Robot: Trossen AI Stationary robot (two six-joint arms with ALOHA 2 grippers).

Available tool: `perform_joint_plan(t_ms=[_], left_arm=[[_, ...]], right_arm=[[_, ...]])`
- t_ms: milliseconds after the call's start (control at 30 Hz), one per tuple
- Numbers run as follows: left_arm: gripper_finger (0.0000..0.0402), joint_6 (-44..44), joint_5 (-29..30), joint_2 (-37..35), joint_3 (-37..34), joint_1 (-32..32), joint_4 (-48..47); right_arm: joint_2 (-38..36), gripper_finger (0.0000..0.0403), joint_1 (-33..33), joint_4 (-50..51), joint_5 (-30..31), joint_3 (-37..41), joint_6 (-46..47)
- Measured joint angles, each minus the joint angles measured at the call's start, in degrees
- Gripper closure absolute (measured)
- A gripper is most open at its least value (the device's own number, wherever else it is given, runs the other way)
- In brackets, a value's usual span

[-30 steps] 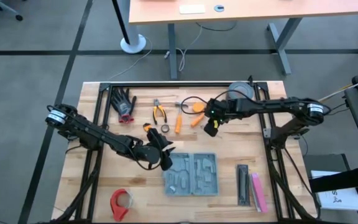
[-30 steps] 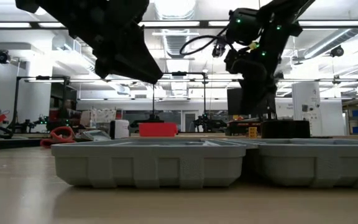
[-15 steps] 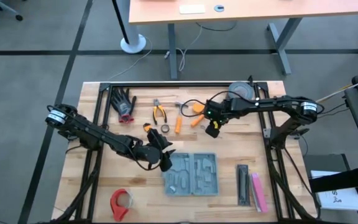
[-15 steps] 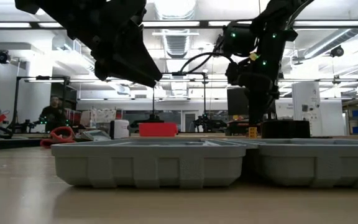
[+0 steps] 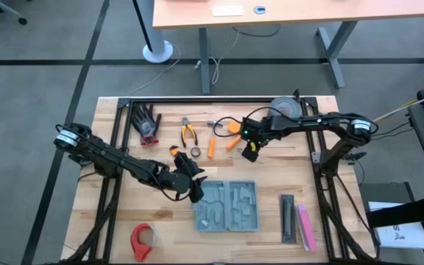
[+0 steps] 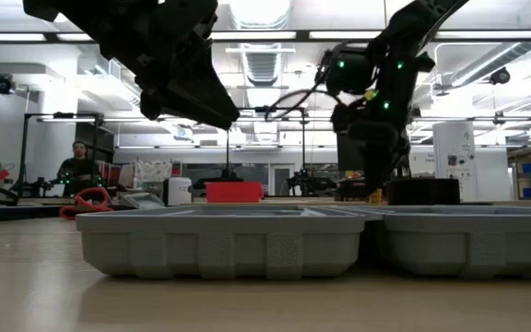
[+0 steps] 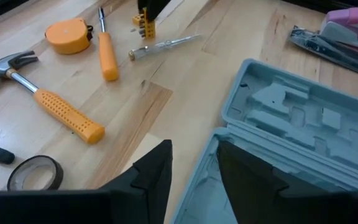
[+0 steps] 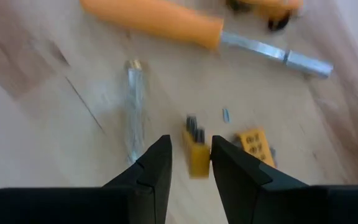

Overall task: Prefit tool cases
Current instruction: Put the left screwdriver bits into the gray tool box

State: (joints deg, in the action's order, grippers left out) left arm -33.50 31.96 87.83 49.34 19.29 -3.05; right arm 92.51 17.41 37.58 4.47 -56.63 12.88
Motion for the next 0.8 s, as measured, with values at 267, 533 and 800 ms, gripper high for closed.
perform_joint_plan(t_ms=[267, 533, 800], left_arm=[[0.0275, -0.02, -0.06, 0.00, -0.02, 0.00, -0.90], [0.0273, -0.04, -0.06, 0.00, -0.02, 0.00, -0.96], [0.0262, -0.04, -0.08, 0.00, -0.02, 0.00, -0.90]], right_arm=[[3.21, 0.0328, 0.15, -0.83, 0.02, 0.16, 0.22], [3.30, 0.0369, 0.15, -1.97, 0.07, 0.16, 0.18], [3.25, 0.0383, 0.15, -1.88, -0.03, 0.08, 0.51]])
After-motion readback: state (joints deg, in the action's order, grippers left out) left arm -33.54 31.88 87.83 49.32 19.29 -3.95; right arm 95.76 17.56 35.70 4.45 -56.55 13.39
